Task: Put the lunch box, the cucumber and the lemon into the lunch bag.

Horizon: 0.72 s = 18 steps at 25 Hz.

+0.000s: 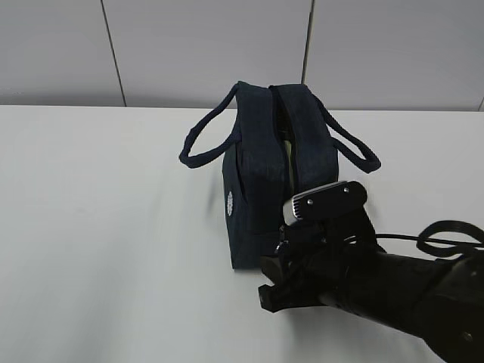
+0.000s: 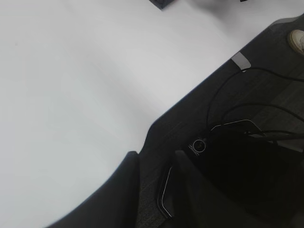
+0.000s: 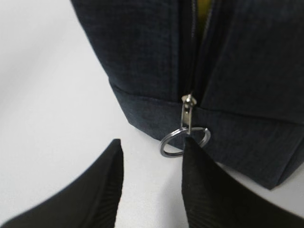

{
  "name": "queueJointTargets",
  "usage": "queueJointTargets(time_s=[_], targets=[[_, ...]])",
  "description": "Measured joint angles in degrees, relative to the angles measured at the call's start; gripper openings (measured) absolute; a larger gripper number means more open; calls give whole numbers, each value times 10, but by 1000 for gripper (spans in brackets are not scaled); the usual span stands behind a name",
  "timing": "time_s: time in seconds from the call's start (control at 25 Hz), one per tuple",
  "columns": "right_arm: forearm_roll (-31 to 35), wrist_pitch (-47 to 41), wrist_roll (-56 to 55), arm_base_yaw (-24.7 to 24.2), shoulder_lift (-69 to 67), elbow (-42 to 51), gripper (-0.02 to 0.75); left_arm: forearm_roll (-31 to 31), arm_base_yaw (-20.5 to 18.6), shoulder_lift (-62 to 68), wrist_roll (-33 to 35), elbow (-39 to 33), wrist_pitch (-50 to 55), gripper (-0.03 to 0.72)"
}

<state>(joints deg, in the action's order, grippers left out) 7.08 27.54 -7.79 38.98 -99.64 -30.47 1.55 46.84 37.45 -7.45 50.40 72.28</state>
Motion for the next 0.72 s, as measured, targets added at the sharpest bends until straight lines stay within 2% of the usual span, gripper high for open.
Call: queueJointTargets(time_s=[0.56,0.72], targets=[[48,-41,0,0,0,-8,310,-2,0,0,0,0,0,153],[68,-82,-1,0,0,-22,310,-3,0,0,0,0,0,153]])
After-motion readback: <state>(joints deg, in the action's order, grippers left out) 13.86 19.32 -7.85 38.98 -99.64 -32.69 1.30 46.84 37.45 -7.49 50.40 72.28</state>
